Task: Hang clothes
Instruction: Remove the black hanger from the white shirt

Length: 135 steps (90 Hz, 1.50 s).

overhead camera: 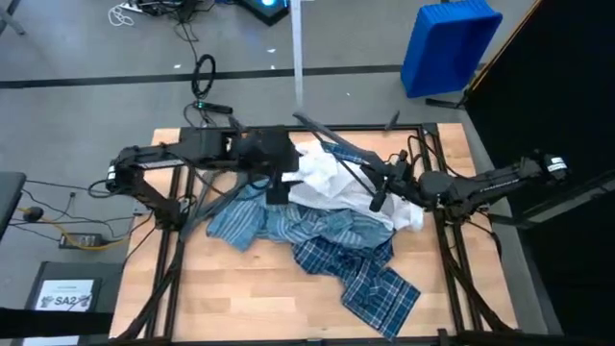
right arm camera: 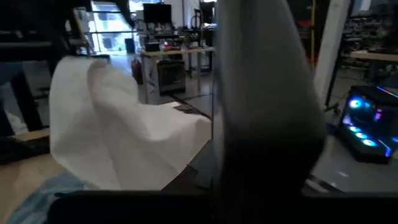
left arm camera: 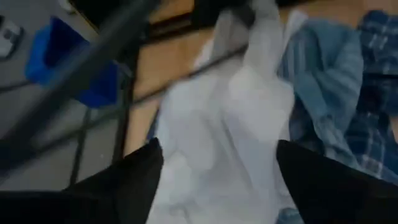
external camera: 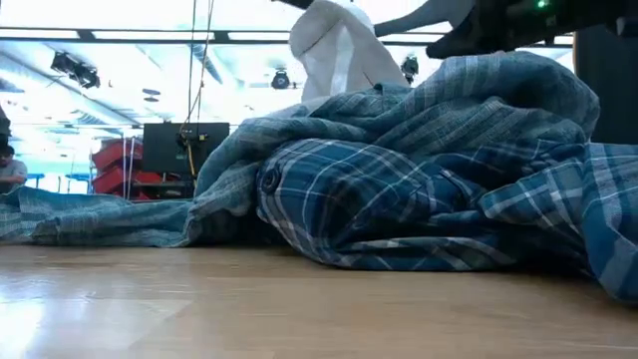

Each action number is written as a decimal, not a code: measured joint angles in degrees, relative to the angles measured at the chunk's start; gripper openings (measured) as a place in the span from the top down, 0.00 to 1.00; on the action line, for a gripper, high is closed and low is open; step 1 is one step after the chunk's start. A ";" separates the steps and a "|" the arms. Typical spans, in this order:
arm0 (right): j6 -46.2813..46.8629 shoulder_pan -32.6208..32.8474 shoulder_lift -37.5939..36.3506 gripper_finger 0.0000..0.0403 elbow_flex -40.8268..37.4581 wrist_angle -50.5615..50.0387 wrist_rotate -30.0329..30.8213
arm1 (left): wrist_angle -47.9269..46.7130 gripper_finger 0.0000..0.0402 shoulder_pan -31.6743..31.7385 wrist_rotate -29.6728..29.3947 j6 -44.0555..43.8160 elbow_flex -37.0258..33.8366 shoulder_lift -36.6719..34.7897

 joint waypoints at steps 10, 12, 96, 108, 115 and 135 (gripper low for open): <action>-0.14 -1.55 0.44 1.00 0.00 0.10 -3.28 | 4.25 0.18 0.00 -1.27 3.06 0.60 0.17; -0.41 -1.77 0.50 1.00 0.00 0.14 -4.05 | 5.43 0.18 0.00 -1.98 4.04 0.61 0.40; -9.75 -7.27 1.28 1.00 0.00 1.26 -17.04 | 19.32 0.73 9.44 8.70 15.96 0.62 12.11; -12.16 -8.15 1.32 1.00 0.00 1.48 -17.26 | 18.70 0.78 9.57 7.77 15.77 0.71 12.09; -14.43 -8.10 1.32 0.99 -0.01 2.02 -17.30 | 17.92 0.78 9.70 6.83 15.74 0.75 12.09; -16.98 -8.32 1.03 0.85 0.00 1.99 -12.84 | 14.14 0.79 10.54 3.10 15.78 0.62 10.21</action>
